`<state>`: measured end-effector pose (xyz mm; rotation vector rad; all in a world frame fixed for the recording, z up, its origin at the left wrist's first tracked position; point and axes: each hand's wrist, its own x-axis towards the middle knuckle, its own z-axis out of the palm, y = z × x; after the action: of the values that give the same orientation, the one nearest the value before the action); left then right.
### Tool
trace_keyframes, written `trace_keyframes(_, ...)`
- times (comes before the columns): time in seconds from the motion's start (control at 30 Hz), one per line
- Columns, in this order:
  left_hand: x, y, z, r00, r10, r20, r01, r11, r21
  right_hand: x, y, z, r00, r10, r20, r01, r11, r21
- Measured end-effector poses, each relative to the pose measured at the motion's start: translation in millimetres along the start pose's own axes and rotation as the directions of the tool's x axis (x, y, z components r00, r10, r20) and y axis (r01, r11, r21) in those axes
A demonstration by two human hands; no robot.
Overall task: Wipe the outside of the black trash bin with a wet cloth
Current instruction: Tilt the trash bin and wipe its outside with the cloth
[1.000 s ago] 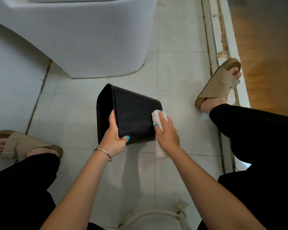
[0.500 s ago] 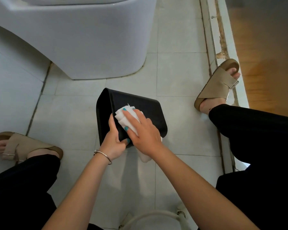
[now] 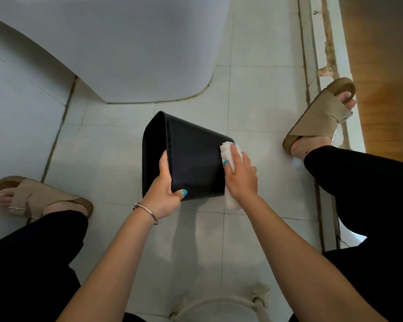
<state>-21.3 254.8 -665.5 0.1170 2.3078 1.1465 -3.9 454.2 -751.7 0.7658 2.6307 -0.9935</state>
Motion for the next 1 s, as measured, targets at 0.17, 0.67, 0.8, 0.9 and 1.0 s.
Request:
trace_keyframes(0.17,1,8,0,1.0,0.027,0.016,-0.028,0.999,0.046,-21,-37,3,0.979,-0.195,-0.053,0.194,0.981,-0.015)
trace_keyframes(0.67,-4,-2,2,0.999,-0.003,-0.039,0.005,0.999,0.054,-22,-76,-2,0.919,-0.394,-0.026,0.394,0.919,0.001)
trace_keyframes(0.8,-4,-7,1,0.999,-0.013,-0.038,0.012,1.0,-0.016,-3,-56,1,0.95,-0.311,-0.018,0.312,0.95,0.014)
trace_keyframes(0.9,-5,-3,3,0.999,-0.016,-0.035,0.015,0.999,-0.031,14,-29,-1,0.982,-0.189,-0.032,0.19,0.98,0.05)
trace_keyframes(1.0,-4,0,3,1.0,-0.007,-0.013,0.006,0.999,-0.039,29,-4,-4,0.999,-0.035,-0.009,0.035,0.997,0.069)
